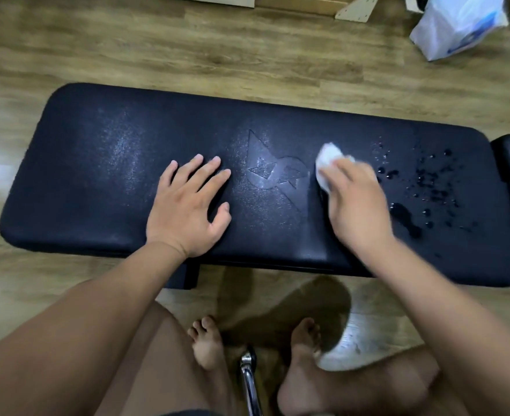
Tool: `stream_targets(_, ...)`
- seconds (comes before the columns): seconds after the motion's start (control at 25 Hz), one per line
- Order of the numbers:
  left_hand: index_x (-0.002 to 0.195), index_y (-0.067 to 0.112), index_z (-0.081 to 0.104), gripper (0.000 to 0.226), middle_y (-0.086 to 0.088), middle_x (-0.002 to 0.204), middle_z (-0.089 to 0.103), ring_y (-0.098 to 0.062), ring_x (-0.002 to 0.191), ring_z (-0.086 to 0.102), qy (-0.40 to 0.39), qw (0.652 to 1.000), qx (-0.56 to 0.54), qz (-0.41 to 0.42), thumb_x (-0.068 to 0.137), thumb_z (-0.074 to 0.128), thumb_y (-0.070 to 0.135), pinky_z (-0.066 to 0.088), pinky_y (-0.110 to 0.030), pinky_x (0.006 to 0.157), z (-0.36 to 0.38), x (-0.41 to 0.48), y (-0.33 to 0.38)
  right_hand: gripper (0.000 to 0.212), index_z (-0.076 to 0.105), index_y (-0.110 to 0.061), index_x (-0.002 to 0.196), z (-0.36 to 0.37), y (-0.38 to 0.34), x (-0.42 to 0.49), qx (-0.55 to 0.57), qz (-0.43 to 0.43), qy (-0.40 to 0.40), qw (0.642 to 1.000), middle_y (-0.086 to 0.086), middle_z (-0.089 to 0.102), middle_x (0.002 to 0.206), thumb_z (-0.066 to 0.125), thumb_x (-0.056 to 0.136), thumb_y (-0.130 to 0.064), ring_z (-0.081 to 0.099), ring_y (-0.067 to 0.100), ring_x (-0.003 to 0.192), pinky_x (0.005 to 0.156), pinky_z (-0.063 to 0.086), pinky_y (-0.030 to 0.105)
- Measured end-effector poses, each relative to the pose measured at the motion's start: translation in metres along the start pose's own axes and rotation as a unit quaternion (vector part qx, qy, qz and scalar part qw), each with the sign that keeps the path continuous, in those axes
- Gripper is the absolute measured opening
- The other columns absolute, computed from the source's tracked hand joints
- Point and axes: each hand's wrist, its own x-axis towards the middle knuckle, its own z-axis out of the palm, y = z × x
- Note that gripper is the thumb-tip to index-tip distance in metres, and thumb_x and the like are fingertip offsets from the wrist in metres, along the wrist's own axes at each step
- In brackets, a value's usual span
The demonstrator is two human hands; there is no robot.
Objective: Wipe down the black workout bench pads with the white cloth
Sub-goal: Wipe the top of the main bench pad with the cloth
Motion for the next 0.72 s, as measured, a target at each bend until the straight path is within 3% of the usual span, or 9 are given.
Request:
stream_targets(0.08, 0.136, 0.02, 0.056, 0.057, -0.001, 0.148, 0.049, -0.027, 0.14, 0.038, 0.009, 1.0, -0.009, 0.003, 0.086, 0.042, 0.043, 0.023, -0.052, 0.117, 0.002, 0.0, -0.001, 0.038, 0.065, -0.005, 0.116, -0.008, -0.011, -0.083, 0.038, -0.001, 0.0, 0.999, 0.012, 0.058, 0.122, 0.048, 0.083, 0.005, 0.048, 0.032, 0.11, 0.106, 0.035, 0.037)
stream_targets(0.2, 0.136, 0.019, 0.057, 0.056, -0.001, 0.147, 0.049, -0.028, 0.14, 0.039, 0.015, 1.0, -0.012, 0.003, 0.086, 0.044, 0.043, 0.023, -0.052, 0.117, 0.003, -0.001, -0.003, 0.043, 0.065, -0.004, 0.119, -0.012, -0.01, -0.132, 0.012, -0.016, -0.017, 1.0, 0.014, 0.059, 0.125, 0.046, 0.081, 0.005, 0.053, 0.033, 0.113, 0.101, 0.039, 0.041)
stream_targets(0.32, 0.136, 0.019, 0.057, 0.056, -0.002, 0.147, 0.05, -0.028, 0.14, 0.039, 0.022, 1.0, -0.012, 0.006, 0.086, 0.044, 0.042, 0.024, -0.052, 0.117, 0.004, -0.001, -0.003, 0.04, 0.06, -0.01, 0.119, -0.006, 0.003, -0.057, -0.076, 0.0, -0.011, 0.997, 0.01, 0.058, 0.124, 0.042, 0.084, -0.005, 0.053, 0.035, 0.106, 0.085, 0.043, 0.045)
stream_targets(0.44, 0.136, 0.019, 0.056, 0.056, -0.001, 0.148, 0.049, -0.028, 0.14, 0.038, 0.013, 1.0, -0.006, 0.004, 0.087, 0.042, 0.042, 0.023, -0.051, 0.117, 0.004, -0.001, -0.003, 0.033, 0.058, -0.009, 0.103, 0.001, 0.019, 0.052, -0.095, 0.05, -0.014, 0.994, 0.017, 0.058, 0.103, 0.043, 0.077, 0.004, 0.052, 0.04, 0.093, 0.072, 0.043, 0.045)
stream_targets(0.6, 0.137, 0.019, 0.056, 0.057, -0.001, 0.148, 0.048, -0.028, 0.14, 0.038, 0.011, 1.0, 0.002, 0.006, 0.087, 0.041, 0.043, 0.023, -0.051, 0.117, 0.003, 0.0, -0.003, 0.038, 0.06, -0.01, 0.104, 0.001, 0.027, 0.135, -0.068, 0.127, -0.085, 0.986, 0.02, 0.061, 0.105, 0.043, 0.075, 0.007, 0.056, 0.04, 0.102, 0.079, 0.046, 0.039)
stream_targets(0.72, 0.136, 0.019, 0.056, 0.057, -0.001, 0.148, 0.049, -0.028, 0.139, 0.039, 0.015, 1.0, -0.003, 0.005, 0.086, 0.042, 0.043, 0.023, -0.052, 0.117, 0.003, 0.0, -0.003, 0.041, 0.058, -0.008, 0.102, 0.012, 0.012, 0.085, -0.029, 0.087, -0.01, 0.996, 0.014, 0.06, 0.108, 0.037, 0.071, 0.007, 0.051, 0.038, 0.104, 0.081, 0.041, 0.036)
